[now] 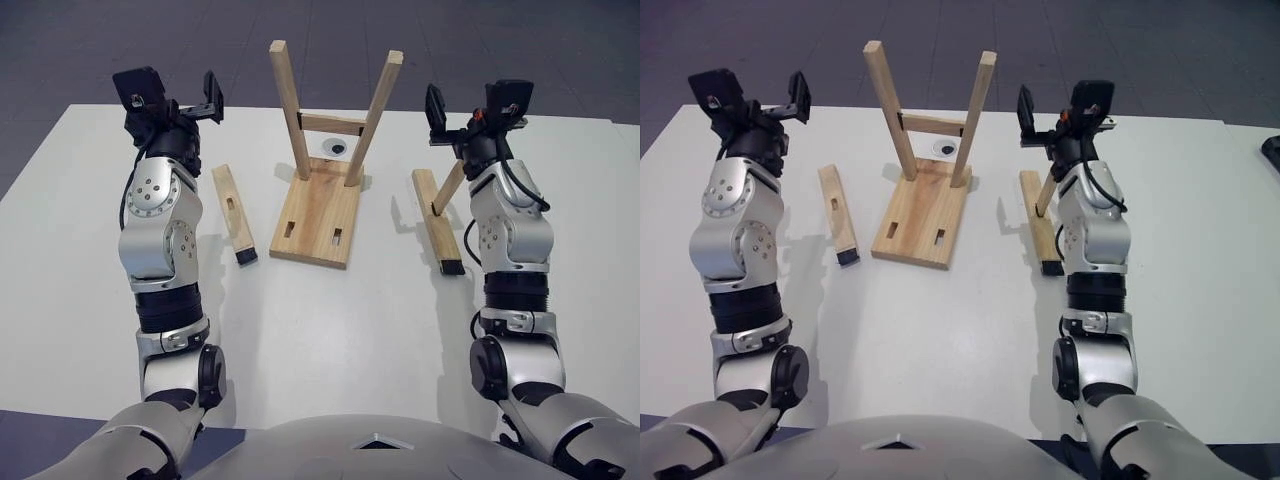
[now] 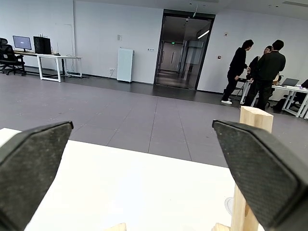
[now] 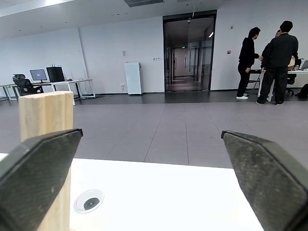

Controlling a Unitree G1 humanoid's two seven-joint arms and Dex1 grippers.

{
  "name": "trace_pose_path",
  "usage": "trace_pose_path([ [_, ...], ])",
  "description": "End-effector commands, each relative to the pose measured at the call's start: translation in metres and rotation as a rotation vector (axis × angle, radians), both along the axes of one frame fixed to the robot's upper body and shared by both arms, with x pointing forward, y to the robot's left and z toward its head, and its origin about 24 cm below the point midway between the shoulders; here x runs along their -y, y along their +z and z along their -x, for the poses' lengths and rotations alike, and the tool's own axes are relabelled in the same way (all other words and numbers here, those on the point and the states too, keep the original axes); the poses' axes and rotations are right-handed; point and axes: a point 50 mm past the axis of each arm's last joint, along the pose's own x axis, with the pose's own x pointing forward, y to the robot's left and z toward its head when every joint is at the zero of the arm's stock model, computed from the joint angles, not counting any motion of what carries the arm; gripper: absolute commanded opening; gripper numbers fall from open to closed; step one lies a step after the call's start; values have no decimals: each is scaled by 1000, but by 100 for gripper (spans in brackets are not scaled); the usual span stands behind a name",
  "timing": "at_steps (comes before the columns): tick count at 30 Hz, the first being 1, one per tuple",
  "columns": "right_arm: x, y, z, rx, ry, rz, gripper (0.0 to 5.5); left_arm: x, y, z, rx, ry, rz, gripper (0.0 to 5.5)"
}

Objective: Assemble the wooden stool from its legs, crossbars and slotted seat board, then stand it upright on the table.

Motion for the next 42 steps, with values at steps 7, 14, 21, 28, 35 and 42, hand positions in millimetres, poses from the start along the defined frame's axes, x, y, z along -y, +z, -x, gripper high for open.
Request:
trace_pose_path([
  [7,-3,67,-8,227,-39,-49,538,0,4,-3,9,11,-14,540],
  [14,-16,-22,-4,-129,-67,122,538,2,2,-2,1,6,-22,540],
  [21,-24,-83,14,-312,-48,130,538,2,-9,-2,-38,3,-33,540],
  [28,-25,-31,10,-57,67,20,538,2,-8,-5,-32,3,-41,540],
  [35,-22,30,5,120,76,-7,538,2,-9,-6,-29,9,-38,540],
  [42,-12,94,4,337,4,-5,538,0,-10,-5,-25,20,-36,540],
])
